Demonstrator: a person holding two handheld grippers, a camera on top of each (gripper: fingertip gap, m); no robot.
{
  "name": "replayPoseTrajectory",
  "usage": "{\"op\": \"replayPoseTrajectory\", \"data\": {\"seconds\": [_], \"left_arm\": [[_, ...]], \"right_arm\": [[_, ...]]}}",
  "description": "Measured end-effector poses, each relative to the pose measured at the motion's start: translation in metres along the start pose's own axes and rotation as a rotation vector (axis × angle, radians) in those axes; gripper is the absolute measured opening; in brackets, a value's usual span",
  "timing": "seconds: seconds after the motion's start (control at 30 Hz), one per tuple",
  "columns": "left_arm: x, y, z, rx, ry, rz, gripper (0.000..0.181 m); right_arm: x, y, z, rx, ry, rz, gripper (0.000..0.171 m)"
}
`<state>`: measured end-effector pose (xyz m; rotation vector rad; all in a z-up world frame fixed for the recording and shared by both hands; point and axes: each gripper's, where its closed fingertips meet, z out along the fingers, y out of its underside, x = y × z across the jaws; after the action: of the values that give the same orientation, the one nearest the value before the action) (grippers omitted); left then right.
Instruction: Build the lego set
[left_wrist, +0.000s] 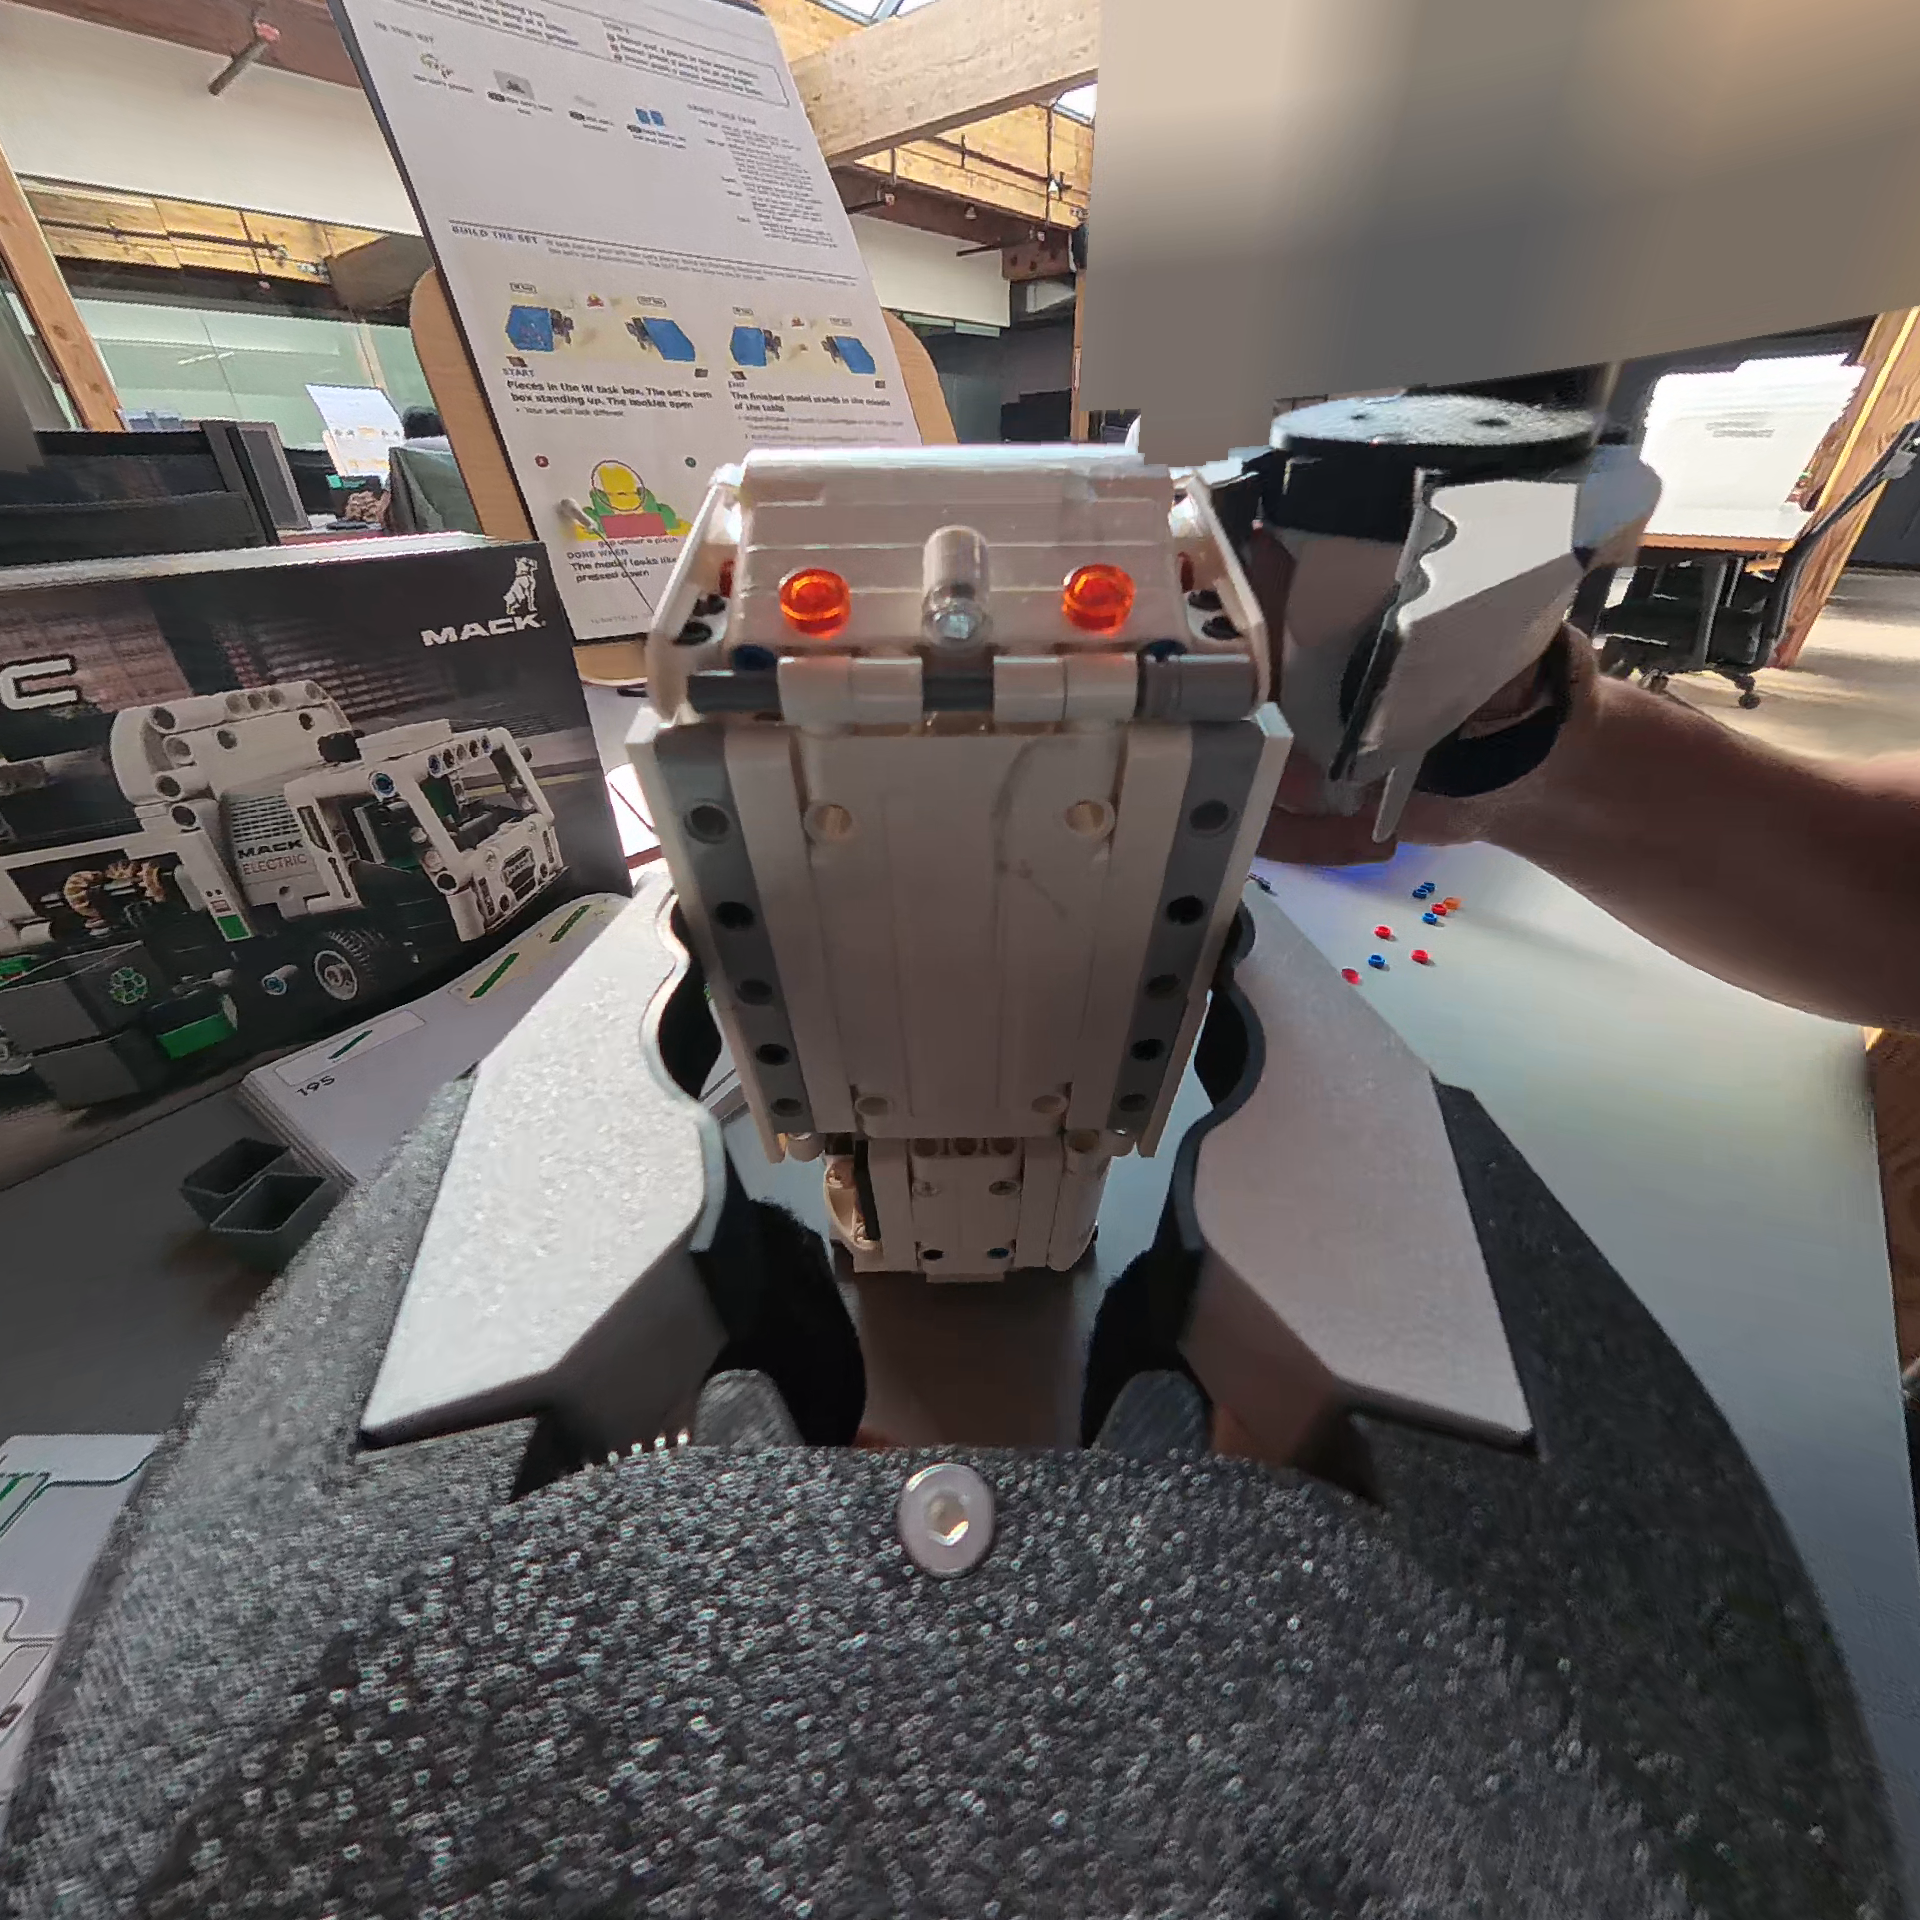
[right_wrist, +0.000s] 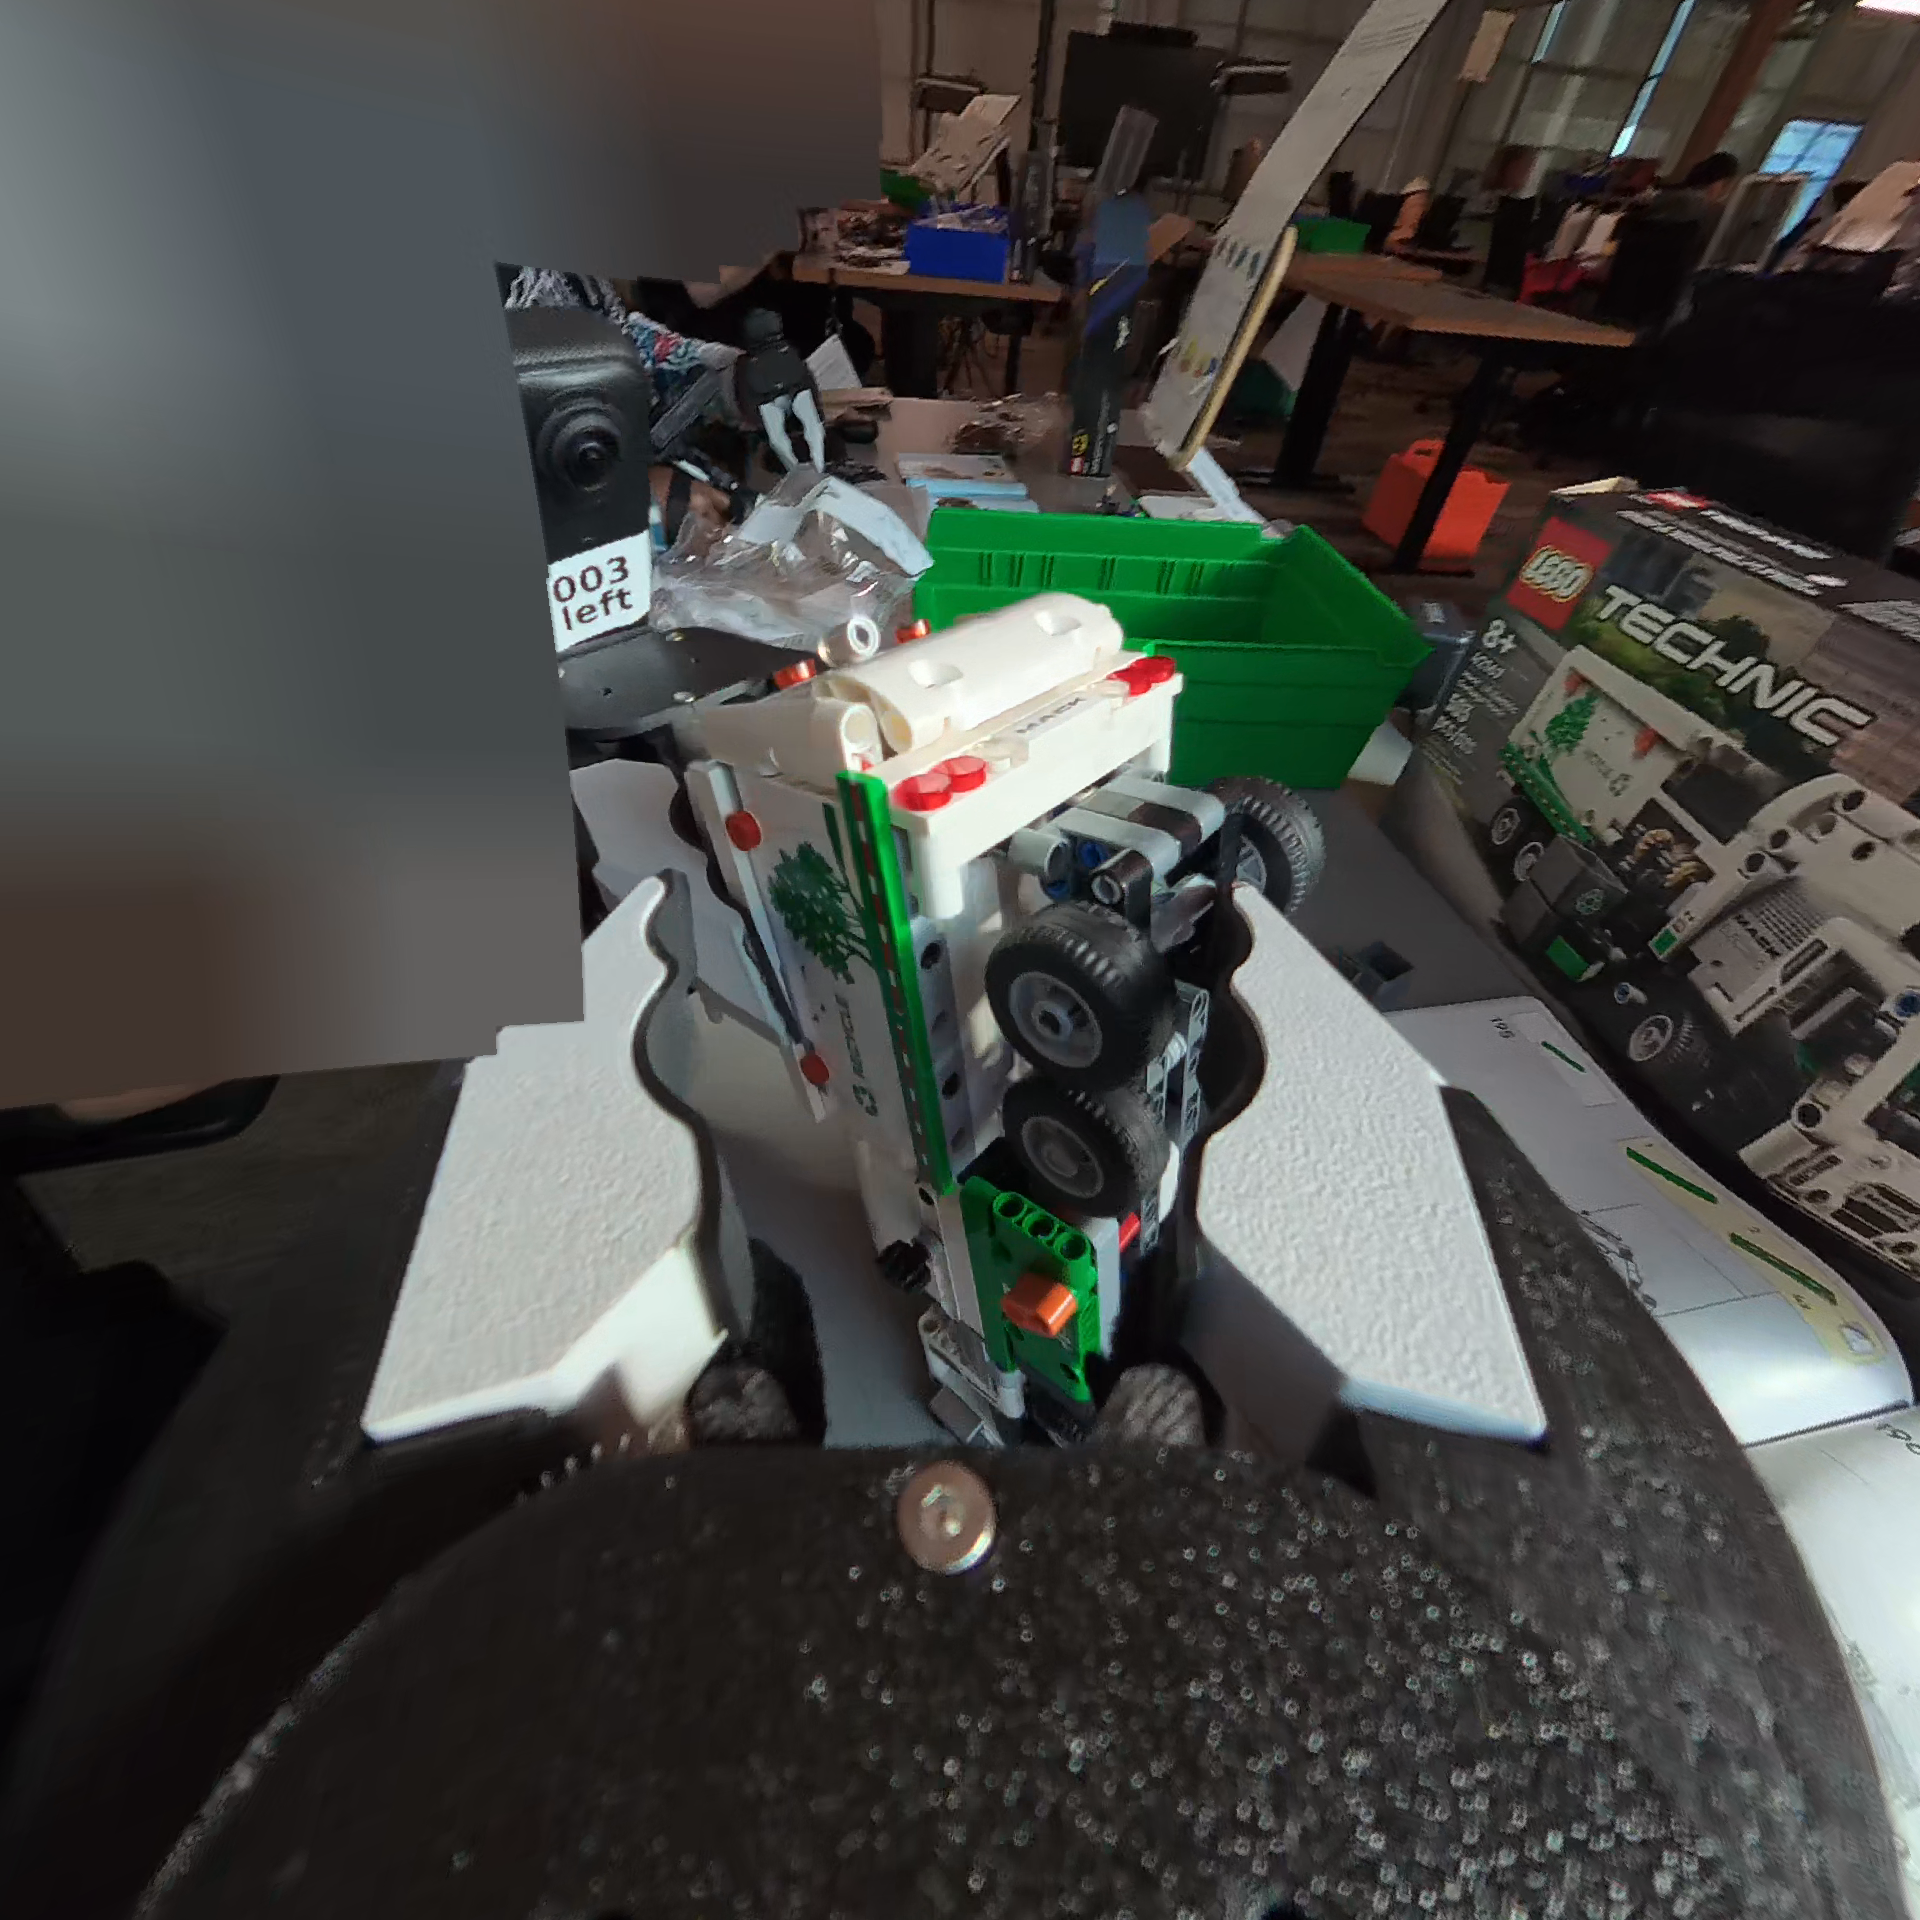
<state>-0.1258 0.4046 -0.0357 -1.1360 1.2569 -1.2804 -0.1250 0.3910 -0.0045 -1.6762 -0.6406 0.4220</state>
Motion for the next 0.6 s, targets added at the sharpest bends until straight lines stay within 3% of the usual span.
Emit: {"op": "replayPoseTrajectory", "data": {"seconds": [0.2, 0.6], "left_arm": [[-0.0001, 0.0004, 0.0047, -0.003, -0.022, -0.003, 0.093], [0.0014, 0.0017, 0.0043, -0.044, -0.038, 0.005, 0.092]], "right_arm": [[0.0049, -0.0059, 0.0077, 0.035, 0.162, 0.017, 0.099], [0.0001, -0.0055, 0.0069, 0.097, 0.169, 0.03, 0.097]]}}
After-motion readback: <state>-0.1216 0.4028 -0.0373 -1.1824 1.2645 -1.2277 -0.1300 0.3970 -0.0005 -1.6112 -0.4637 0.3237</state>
